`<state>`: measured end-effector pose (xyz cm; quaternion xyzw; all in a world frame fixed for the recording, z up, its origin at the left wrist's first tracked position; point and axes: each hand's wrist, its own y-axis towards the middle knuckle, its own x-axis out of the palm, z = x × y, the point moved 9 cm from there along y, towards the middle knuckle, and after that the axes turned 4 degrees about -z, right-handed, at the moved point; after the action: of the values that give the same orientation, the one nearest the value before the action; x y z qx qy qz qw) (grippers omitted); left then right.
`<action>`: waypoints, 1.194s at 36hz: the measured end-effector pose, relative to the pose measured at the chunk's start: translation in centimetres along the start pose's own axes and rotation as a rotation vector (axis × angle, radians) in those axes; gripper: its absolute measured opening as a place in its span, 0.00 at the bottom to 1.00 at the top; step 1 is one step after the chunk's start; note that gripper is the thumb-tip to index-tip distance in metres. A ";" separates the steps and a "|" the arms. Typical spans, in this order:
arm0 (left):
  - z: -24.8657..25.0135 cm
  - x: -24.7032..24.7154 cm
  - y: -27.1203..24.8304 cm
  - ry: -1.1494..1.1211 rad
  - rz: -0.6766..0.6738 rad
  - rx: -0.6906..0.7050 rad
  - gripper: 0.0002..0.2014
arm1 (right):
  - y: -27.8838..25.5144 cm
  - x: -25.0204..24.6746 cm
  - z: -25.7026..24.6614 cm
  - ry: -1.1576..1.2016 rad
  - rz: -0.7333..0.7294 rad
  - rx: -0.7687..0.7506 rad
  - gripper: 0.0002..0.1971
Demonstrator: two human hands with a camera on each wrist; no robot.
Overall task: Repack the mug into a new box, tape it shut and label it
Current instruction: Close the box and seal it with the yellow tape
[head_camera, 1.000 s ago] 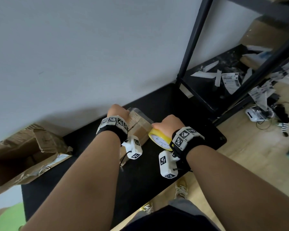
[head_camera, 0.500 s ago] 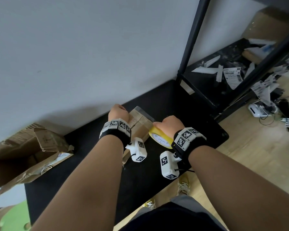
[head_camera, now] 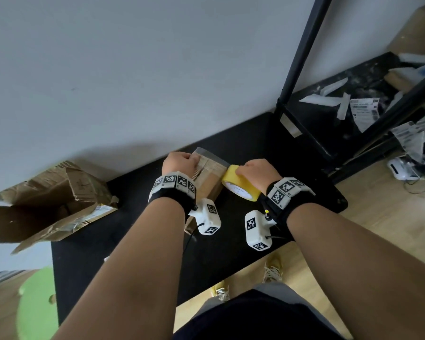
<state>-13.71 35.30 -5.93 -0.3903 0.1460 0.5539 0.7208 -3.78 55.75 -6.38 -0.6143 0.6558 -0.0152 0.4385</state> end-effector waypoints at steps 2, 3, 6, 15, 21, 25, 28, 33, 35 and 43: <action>-0.3 -0.1 0.0 -0.030 0.017 -0.012 0.11 | -0.1 -0.3 0.3 -0.003 0.016 -0.016 0.12; -0.4 -0.1 -0.1 -0.041 0.029 -0.015 0.10 | -0.1 -0.4 0.3 -0.014 0.018 -0.026 0.13; -0.5 -0.2 -0.3 -0.061 0.056 -0.020 0.10 | 0.3 -0.4 0.3 -0.114 0.018 -0.051 0.13; -1.5 0.0 -1.0 -0.136 0.122 -0.066 0.09 | 2.2 0.2 0.1 -0.369 0.001 -0.003 0.13; -2.7 -0.1 -1.1 -0.176 0.160 -0.140 0.12 | 4.0 0.9 -1.1 -0.486 -0.027 -0.017 0.15; -3.3 -0.2 -1.7 -0.177 0.199 -0.181 0.13 | 5.0 1.1 -2.4 -0.541 -0.026 -0.086 0.14; -3.7 -0.4 -2.1 -0.175 0.222 -0.203 0.13 | 5.4 1.6 -3.5 -0.597 -0.011 -0.161 0.15; -4.3 -0.6 -2.8 -0.193 0.245 -0.252 0.14 | 5.9 2.3 -4.9 -0.653 0.013 -0.238 0.14; -4.2 -0.6 -3.2 -0.186 0.260 -0.259 0.14 | 6.1 2.5 -5.0 -0.662 0.024 -0.246 0.15; -4.2 -0.5 -3.6 -0.164 0.268 -0.292 0.14 | 6.4 2.3 -5.2 -0.703 0.051 -0.290 0.20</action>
<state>-9.71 31.67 -6.91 -0.4213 0.0555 0.6901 0.5858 -11.60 52.75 -8.03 -0.6213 0.4756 0.3005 0.5454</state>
